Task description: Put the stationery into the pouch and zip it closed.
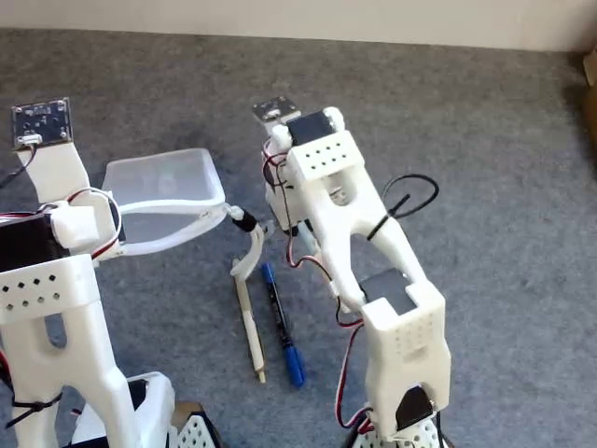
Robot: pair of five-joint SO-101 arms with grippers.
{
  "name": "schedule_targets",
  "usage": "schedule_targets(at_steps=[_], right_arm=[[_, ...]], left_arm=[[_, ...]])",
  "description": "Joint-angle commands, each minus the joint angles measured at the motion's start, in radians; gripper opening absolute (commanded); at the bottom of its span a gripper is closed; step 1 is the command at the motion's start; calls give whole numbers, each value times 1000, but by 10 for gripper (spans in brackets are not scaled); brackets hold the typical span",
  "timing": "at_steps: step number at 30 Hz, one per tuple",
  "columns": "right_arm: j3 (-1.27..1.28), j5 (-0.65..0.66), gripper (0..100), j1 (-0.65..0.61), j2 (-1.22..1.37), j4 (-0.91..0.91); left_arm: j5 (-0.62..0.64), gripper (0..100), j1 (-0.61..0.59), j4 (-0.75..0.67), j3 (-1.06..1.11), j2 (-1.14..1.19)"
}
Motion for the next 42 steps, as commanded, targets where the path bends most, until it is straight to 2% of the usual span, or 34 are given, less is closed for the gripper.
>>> schedule_targets(at_steps=[1,9,19,34,42], right_arm=[[67,8,5,-35,-139,10],[338,12,5,-93,-384,-107],[607,8,5,-96,-730,-306],[912,8,5,-143,-1214,-530],[998,6,5,-251,-1435,-587]], left_arm=[[12,7,24,2,-35,-1],[11,7,93,6,-36,-4],[11,7,142,-2,-28,-222],[11,7,142,-20,-18,-131],[11,7,142,-15,-18,-127]])
